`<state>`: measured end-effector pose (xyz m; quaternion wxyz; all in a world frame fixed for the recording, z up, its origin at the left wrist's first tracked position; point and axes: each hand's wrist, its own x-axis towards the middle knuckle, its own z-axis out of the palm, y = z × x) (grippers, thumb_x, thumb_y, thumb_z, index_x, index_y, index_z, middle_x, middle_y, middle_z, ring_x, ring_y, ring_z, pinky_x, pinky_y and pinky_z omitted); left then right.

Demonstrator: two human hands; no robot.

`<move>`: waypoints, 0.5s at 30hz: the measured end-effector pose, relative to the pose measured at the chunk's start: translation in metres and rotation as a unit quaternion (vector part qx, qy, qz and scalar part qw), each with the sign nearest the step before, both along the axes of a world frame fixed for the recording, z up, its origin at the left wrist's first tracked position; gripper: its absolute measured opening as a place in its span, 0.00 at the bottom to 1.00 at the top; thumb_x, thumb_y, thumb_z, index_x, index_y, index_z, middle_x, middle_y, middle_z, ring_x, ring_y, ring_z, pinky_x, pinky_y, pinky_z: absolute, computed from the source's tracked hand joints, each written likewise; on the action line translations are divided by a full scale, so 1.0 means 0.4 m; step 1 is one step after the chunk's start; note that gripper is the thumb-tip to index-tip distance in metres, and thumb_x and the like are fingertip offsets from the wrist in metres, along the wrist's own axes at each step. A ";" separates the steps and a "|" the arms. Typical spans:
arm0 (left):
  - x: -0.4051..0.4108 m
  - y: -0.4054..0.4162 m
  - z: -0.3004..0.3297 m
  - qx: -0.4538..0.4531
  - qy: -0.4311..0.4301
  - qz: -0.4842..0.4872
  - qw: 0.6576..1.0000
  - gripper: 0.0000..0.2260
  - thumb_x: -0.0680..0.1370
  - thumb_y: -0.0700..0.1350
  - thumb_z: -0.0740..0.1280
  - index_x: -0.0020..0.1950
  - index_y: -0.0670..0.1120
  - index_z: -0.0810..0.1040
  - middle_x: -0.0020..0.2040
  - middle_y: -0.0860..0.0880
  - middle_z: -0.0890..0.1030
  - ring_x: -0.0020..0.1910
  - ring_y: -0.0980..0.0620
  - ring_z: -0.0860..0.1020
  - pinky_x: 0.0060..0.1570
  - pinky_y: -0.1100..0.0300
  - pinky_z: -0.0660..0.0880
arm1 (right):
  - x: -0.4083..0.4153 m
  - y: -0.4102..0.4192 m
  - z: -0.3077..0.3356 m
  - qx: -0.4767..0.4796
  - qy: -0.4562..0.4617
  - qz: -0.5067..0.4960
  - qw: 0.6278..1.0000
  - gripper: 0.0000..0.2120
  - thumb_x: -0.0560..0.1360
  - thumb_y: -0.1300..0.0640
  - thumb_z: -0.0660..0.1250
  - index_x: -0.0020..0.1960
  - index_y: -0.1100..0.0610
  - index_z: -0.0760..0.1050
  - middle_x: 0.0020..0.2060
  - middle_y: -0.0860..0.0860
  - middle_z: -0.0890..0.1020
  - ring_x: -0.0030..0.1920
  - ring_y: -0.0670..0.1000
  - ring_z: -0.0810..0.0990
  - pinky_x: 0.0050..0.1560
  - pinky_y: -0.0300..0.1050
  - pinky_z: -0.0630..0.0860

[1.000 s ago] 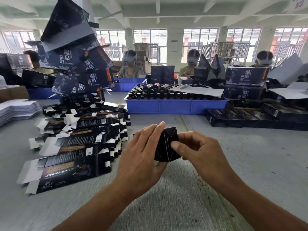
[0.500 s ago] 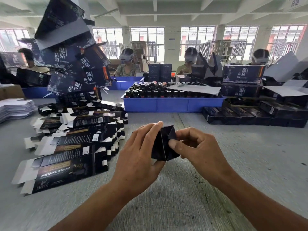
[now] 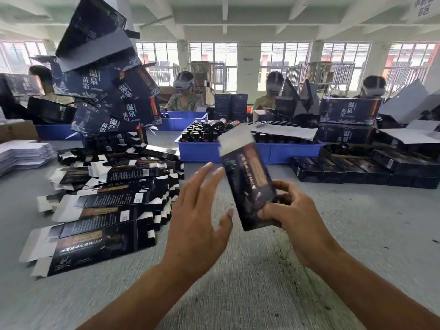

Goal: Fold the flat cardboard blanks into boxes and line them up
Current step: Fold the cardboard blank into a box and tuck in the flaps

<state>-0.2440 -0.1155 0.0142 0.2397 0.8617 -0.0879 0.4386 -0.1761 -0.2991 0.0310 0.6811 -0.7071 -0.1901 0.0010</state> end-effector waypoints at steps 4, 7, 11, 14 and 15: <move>0.000 0.015 0.018 -0.288 0.133 -0.114 0.941 0.33 0.73 0.64 0.68 0.75 0.61 0.62 0.68 0.59 0.74 0.66 0.64 0.73 0.65 0.59 0.71 | 0.008 0.003 -0.013 -0.043 0.059 0.088 0.993 0.30 0.55 0.60 0.75 0.58 0.56 0.77 0.46 0.50 0.87 0.48 0.52 0.87 0.49 0.48 0.82; 0.009 0.026 0.024 -0.380 0.146 -0.191 0.893 0.28 0.73 0.59 0.70 0.72 0.62 0.68 0.58 0.61 0.82 0.58 0.64 0.80 0.54 0.65 0.79 | -0.006 0.011 -0.025 -0.145 0.038 0.125 0.981 0.27 0.59 0.57 0.78 0.57 0.51 0.78 0.49 0.45 0.86 0.50 0.47 0.86 0.52 0.47 0.82; 0.008 0.033 0.026 -0.393 0.127 -0.197 0.889 0.31 0.72 0.58 0.73 0.73 0.61 0.68 0.57 0.58 0.84 0.55 0.58 0.83 0.47 0.66 0.80 | -0.027 0.022 -0.017 -0.126 -0.004 0.107 0.986 0.22 0.70 0.52 0.79 0.60 0.44 0.75 0.50 0.36 0.84 0.50 0.37 0.83 0.42 0.29 0.78; -0.001 0.021 0.024 -0.376 0.118 -0.223 0.892 0.27 0.72 0.54 0.74 0.68 0.68 0.70 0.56 0.57 0.83 0.54 0.56 0.83 0.46 0.65 0.80 | -0.030 0.013 0.005 -0.040 -0.055 0.052 0.996 0.21 0.74 0.51 0.75 0.62 0.37 0.72 0.52 0.34 0.83 0.52 0.38 0.83 0.43 0.28 0.78; -0.004 0.016 0.024 -0.368 0.118 -0.229 0.894 0.25 0.72 0.54 0.74 0.66 0.70 0.71 0.56 0.58 0.83 0.54 0.56 0.83 0.46 0.64 0.81 | -0.030 0.009 0.011 -0.018 -0.074 0.044 0.996 0.21 0.75 0.53 0.74 0.62 0.36 0.72 0.53 0.35 0.83 0.53 0.38 0.83 0.43 0.29 0.78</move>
